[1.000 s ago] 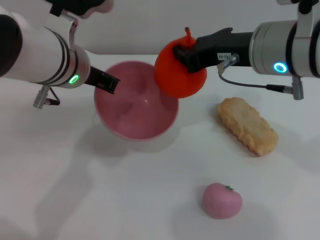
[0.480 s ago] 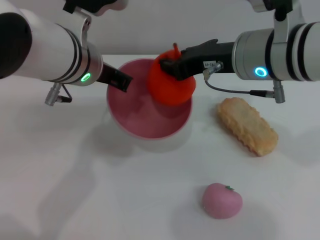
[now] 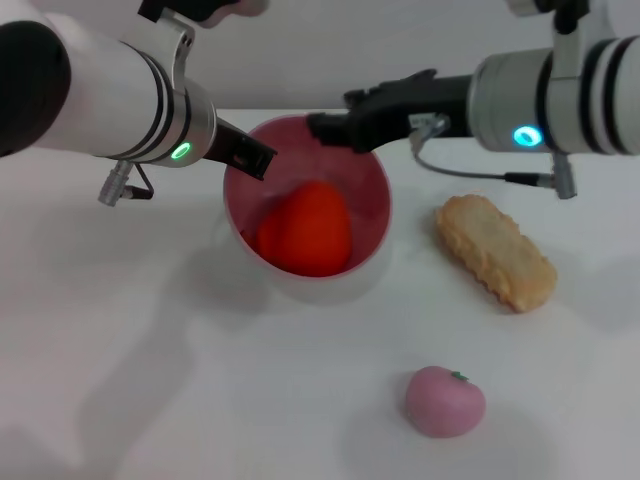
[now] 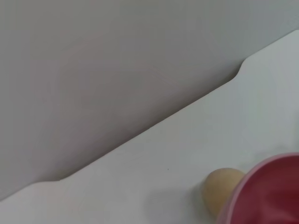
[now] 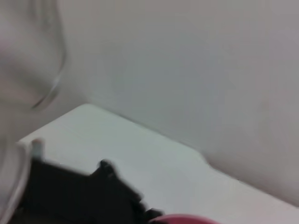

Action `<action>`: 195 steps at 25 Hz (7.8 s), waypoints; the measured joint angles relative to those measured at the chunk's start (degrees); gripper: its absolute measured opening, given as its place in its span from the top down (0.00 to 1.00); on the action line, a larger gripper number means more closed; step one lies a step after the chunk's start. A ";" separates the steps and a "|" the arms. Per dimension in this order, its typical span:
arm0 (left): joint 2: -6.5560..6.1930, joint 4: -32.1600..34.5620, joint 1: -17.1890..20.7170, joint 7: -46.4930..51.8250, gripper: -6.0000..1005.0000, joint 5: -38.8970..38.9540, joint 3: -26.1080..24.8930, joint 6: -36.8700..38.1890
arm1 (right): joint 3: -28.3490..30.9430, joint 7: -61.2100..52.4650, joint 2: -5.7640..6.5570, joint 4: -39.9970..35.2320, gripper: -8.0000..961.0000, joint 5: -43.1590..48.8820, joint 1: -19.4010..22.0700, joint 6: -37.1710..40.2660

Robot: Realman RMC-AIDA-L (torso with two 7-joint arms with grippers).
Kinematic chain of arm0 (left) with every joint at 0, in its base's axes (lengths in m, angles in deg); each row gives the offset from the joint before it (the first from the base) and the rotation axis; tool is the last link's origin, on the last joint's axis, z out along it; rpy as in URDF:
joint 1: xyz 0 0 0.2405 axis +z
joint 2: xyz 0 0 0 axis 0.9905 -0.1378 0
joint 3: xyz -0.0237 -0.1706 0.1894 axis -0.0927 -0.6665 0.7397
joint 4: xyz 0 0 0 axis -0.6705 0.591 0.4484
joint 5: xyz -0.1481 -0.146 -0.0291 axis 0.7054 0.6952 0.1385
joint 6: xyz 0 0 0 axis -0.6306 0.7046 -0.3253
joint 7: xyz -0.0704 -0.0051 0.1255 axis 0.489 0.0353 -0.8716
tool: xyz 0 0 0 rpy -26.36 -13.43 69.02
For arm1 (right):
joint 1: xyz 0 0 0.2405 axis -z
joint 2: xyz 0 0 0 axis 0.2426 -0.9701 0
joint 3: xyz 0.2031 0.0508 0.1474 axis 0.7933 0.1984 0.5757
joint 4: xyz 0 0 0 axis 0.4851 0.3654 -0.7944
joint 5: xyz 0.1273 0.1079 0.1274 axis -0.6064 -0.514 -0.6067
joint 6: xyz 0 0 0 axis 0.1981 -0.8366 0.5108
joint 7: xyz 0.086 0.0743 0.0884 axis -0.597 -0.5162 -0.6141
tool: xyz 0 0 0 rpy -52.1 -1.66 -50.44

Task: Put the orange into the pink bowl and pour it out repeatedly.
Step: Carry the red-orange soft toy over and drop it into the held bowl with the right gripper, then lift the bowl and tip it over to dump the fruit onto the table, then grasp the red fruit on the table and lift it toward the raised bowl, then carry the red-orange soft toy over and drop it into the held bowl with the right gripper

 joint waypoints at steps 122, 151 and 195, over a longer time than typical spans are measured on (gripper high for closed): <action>-0.26 1.54 11.48 0.40 0.94 -7.53 -19.57 1.35 | -6.90 16.82 -0.74 47.70 0.24 -29.63 -17.90 9.57; -0.26 1.96 11.35 -0.25 0.93 -7.23 -18.96 1.43 | -9.38 15.73 -0.76 51.95 0.24 -29.55 -21.16 11.26; -0.08 1.51 6.04 -2.67 0.93 0.90 -6.67 -0.27 | 2.35 2.90 -0.27 -14.88 0.94 -1.95 7.90 -4.84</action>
